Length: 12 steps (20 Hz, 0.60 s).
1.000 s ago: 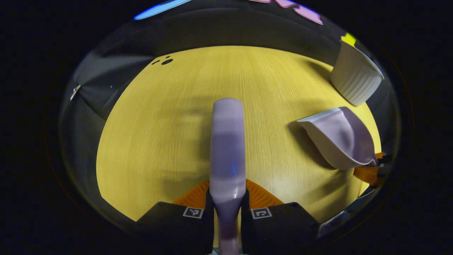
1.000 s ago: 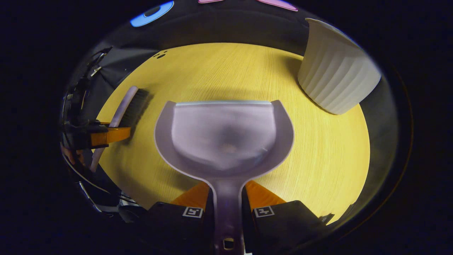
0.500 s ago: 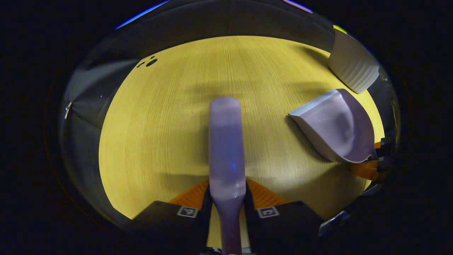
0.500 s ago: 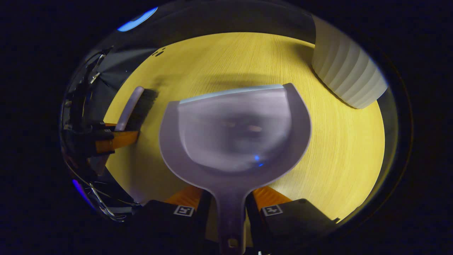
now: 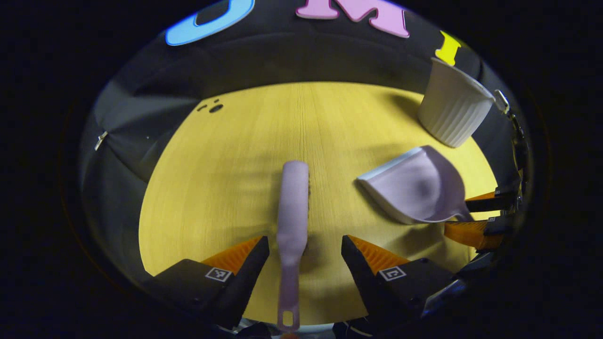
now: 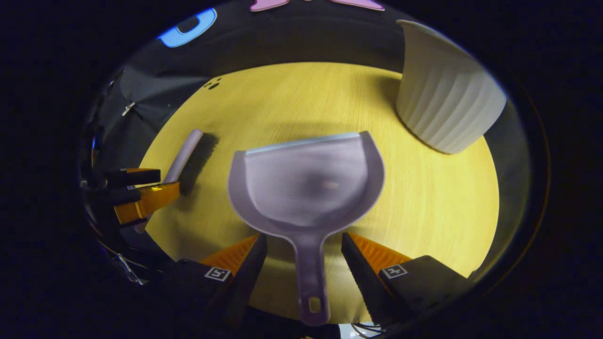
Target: Pick up the small broom and dustpan from the desktop, sweep the trash into the dustpan with the broom, and then empty the trash into the garbage bin.
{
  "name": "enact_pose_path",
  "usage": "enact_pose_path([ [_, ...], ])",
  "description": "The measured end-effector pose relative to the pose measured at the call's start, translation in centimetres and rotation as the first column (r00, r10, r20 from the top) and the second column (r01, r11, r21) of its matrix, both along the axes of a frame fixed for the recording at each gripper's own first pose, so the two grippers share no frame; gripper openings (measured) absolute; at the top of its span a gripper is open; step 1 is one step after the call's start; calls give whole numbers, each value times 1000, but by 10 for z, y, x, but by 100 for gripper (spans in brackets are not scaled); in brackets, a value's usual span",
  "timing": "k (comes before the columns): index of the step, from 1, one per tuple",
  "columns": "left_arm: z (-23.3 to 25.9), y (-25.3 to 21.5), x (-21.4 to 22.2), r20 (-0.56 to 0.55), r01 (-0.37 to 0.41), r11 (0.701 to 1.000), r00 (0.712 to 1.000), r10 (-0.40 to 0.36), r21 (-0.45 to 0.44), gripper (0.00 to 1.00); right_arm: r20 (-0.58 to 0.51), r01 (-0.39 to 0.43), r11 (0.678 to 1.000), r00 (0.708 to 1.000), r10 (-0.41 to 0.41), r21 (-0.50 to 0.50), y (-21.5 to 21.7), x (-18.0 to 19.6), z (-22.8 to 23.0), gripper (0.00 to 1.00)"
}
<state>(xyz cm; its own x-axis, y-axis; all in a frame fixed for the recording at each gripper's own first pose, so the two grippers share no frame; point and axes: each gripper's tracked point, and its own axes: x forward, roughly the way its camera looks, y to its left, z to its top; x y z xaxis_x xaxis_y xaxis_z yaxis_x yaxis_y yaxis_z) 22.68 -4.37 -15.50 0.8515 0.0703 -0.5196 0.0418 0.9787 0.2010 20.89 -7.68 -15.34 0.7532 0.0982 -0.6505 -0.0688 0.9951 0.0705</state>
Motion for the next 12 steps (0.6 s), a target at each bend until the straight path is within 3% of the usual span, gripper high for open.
enact_pose_path([
  [4,55,-17,-42,227,47,999,973,-42,-15,97,168,24,1000,986,-21,-17,1,-19,50,99],
  [8,112,-35,-97,447,84,996,893,-59,-35,97,334,36,999,942,-25,-28,4,-52,104,99],
  [12,147,-48,-153,578,120,992,813,-73,-43,97,500,67,997,865,-44,-28,3,-98,157,99],
])
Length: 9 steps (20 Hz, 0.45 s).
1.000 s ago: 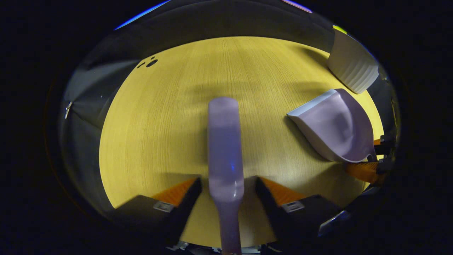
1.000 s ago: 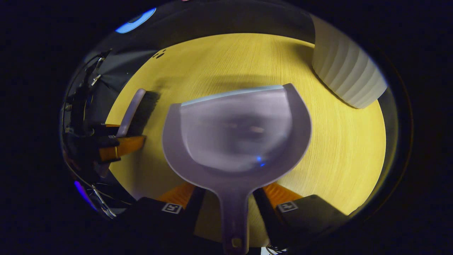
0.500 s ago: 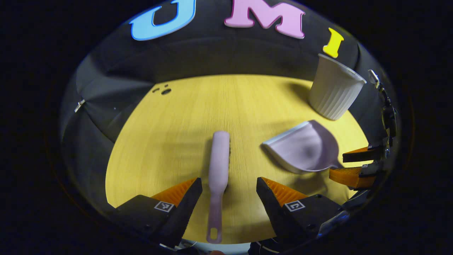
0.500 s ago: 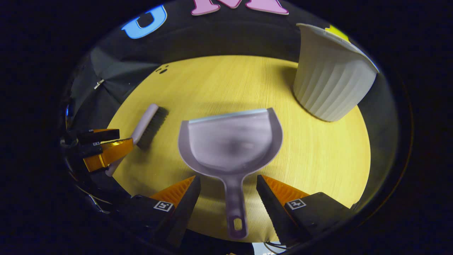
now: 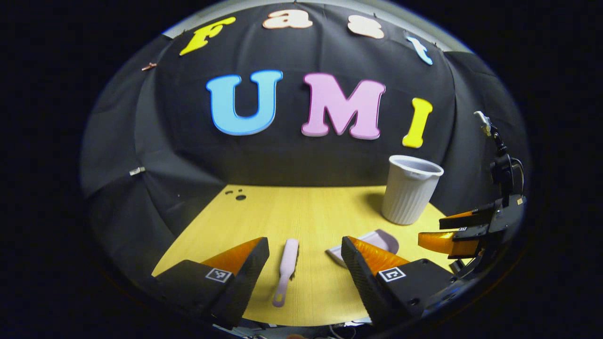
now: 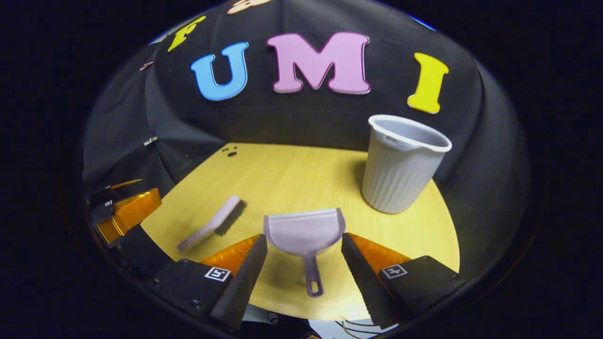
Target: Pick up the small broom and dustpan from the desktop, sweep the trash into the dustpan with the broom, and then empty the trash into the garbage bin.
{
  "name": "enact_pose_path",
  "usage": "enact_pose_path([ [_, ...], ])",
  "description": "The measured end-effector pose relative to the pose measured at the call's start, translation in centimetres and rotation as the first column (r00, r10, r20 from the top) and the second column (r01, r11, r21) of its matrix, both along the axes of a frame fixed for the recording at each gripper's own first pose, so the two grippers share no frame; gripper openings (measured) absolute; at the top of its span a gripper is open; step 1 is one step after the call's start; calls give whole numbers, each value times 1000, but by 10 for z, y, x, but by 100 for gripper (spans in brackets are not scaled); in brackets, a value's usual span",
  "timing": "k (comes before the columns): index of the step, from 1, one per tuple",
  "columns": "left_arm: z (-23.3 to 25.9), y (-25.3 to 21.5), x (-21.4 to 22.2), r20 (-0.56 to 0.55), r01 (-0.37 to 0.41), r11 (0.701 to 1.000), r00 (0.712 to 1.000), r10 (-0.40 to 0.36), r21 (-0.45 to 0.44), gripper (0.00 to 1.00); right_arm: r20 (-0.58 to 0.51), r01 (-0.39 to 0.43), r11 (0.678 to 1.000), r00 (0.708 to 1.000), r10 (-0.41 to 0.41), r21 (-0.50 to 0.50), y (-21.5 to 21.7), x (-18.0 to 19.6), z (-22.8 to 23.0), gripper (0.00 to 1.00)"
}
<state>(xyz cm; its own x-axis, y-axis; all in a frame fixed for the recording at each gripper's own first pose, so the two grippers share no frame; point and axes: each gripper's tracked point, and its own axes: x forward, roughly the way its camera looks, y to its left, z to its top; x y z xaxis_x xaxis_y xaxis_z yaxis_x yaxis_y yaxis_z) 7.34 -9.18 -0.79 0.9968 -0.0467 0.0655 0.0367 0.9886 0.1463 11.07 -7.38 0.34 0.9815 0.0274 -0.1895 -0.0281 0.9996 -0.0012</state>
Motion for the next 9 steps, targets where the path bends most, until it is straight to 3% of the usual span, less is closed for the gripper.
enact_pose_path([
  [5,15,-15,-52,73,60,997,996,-57,-43,98,177,41,999,983,-41,4,-6,-61,48,99],
  [9,20,-16,-63,106,52,998,993,-49,-24,97,245,90,994,964,-104,68,-20,-80,53,99],
])
